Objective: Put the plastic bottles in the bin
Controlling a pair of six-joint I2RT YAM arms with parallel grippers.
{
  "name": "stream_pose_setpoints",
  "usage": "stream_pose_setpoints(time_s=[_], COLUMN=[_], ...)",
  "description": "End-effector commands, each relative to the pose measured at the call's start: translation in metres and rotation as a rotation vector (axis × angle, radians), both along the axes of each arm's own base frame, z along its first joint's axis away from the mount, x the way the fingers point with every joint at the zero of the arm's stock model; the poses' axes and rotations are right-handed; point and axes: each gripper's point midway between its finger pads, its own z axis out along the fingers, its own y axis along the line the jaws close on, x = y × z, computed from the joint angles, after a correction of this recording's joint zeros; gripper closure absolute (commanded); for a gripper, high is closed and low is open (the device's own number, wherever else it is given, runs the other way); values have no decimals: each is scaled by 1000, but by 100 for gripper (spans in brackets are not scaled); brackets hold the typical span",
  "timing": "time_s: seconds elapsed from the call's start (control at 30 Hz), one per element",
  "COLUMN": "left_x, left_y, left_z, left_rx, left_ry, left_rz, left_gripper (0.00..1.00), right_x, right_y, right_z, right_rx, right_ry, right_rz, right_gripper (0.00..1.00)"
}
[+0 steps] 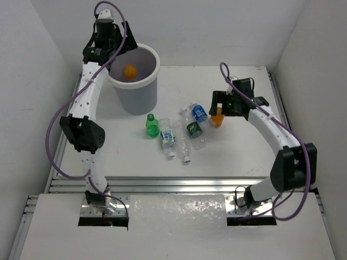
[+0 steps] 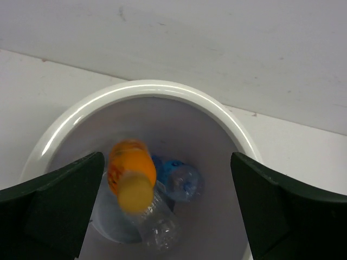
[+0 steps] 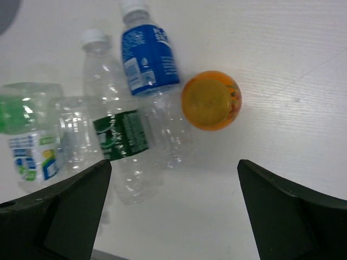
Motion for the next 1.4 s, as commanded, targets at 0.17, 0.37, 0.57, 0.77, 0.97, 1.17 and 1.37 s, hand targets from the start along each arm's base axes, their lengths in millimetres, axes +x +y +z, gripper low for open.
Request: stream_pose_setpoints(time_s=[0.17,0.37,0.57,0.77,0.97,1.17,1.37], left_x=[-78,-163,-196,-210,-231,-283,-301], left_y=[-7,-31,-66,-138,-211,-298,-337], left_z=[84,93,43,12,26,22,13], left_rx=[-86,-180,-133,-56,-3,321,419], left_ry=[-149,-255,-148,-89,-224,-373,-339], left_rz=[-59,-194,-315,-551,-926,-1206,-1311], left_gripper=[0,0,1,0,0,0,0], right_x=[47,68,72,51,6,-51,-91], right_y=[-4,-11,-17,-39,-21,45,82], right_z=[-18,-45,-57,-15,75,116,160], right_rx=[-82,-142,-173,-224,-113,184,412], right_ry=[-27,-9,8,-51,-105,-83,-183], right_rz=[1,-26,-45,-149,-29,334,544], right_gripper=[6,15,61,91,90,91,90])
